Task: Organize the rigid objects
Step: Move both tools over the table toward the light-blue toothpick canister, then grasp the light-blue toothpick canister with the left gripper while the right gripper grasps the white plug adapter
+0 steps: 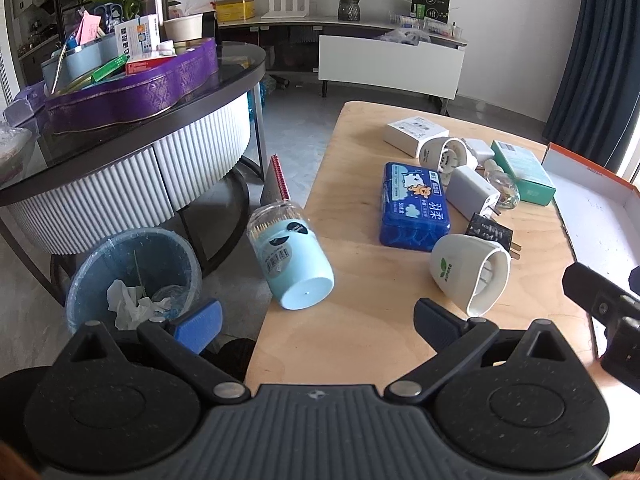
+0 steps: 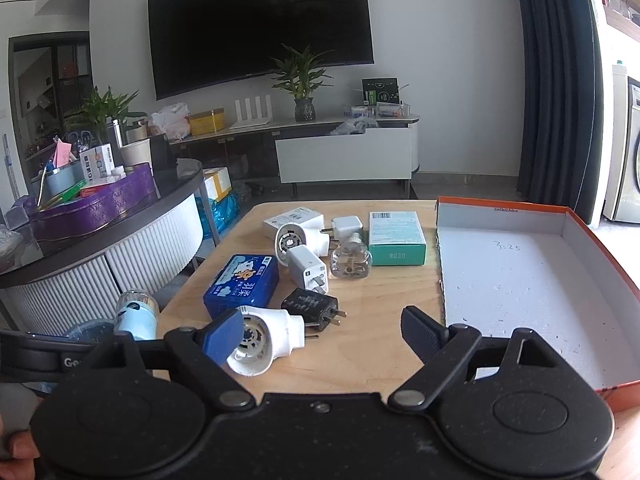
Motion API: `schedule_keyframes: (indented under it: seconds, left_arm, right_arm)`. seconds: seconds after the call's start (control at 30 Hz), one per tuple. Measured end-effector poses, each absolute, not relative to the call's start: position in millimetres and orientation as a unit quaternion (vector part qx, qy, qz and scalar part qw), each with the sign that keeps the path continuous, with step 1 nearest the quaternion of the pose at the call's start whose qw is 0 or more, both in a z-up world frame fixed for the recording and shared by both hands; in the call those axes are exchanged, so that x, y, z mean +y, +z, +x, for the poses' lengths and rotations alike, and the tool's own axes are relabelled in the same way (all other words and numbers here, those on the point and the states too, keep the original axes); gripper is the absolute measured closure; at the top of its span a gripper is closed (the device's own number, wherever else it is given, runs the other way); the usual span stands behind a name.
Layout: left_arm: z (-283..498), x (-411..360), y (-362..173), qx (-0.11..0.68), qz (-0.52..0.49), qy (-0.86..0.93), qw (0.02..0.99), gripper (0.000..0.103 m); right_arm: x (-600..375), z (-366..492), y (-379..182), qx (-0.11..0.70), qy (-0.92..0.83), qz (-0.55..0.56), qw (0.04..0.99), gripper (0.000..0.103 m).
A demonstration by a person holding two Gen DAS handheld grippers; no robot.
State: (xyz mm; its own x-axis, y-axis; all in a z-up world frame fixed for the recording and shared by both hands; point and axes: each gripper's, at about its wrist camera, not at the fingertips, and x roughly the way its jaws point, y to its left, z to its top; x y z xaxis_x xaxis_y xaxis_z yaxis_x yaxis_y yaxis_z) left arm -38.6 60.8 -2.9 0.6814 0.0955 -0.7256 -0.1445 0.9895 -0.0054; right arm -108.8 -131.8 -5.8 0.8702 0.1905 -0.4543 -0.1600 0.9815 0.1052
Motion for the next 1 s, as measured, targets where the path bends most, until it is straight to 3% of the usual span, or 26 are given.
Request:
schedule_keyframes:
  seconds: [1.0]
  left_arm:
    - [-29.5, 91.6, -8.2, 0.395, -0.075, 0.089, 0.911, 0.0]
  right_arm:
    - [-104.0, -105.0, -16.1, 0.246, 0.12, -0.006, 0.962, 0.002]
